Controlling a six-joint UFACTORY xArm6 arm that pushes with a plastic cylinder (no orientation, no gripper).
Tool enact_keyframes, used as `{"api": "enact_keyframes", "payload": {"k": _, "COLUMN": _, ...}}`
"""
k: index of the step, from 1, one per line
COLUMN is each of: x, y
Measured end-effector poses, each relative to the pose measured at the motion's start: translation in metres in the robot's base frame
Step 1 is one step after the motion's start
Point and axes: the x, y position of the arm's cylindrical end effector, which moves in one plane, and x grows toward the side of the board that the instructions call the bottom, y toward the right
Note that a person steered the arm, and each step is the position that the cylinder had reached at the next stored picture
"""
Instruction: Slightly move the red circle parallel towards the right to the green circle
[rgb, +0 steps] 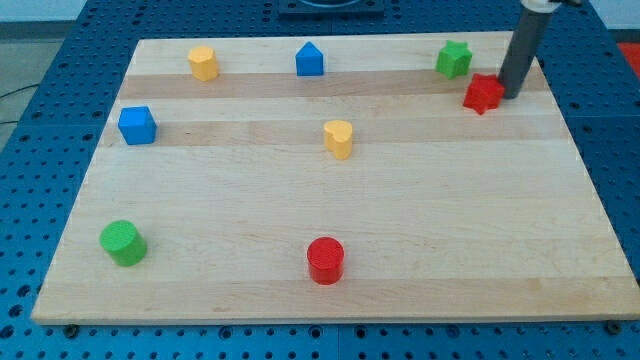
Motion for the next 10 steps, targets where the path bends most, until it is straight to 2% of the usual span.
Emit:
{"api": "enact_keyframes", "payload": {"k": 1, "x": 0.0, "y": -0.027}}
{"api": "enact_keyframes", "payload": {"k": 2, "x": 0.023, "y": -0.013}}
{"api": "enact_keyframes", "payload": {"k": 3, "x": 0.152, "y": -0.013}}
{"api": "enact_keyframes", "payload": {"k": 4, "x": 0.258, "y": -0.081}}
{"api": "enact_keyframes", "payload": {"k": 5, "x": 0.293, "y": -0.136}}
{"api": "enact_keyframes", "payload": {"k": 7, "x": 0.282, "y": -0.214}}
{"api": "enact_keyframes", "payload": {"k": 10, "x": 0.283, "y": -0.228}}
